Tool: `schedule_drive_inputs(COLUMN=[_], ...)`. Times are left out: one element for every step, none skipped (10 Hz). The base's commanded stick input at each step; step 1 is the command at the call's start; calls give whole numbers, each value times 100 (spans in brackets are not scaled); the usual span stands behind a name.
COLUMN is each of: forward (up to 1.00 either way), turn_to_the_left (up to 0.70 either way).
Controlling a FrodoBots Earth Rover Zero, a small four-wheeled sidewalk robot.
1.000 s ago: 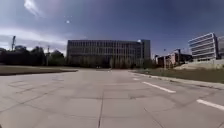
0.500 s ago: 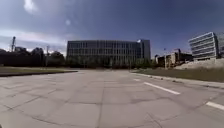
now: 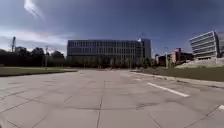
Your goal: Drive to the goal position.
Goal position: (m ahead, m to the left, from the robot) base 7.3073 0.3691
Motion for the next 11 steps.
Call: schedule_drive_inputs(forward=[50, 50, 50, 50, 50, 50, 50, 50, 50, 50, 50], turn_to_the_left=[0, 0, 0, 0, 0, 0, 0, 0, 0, 0, 0])
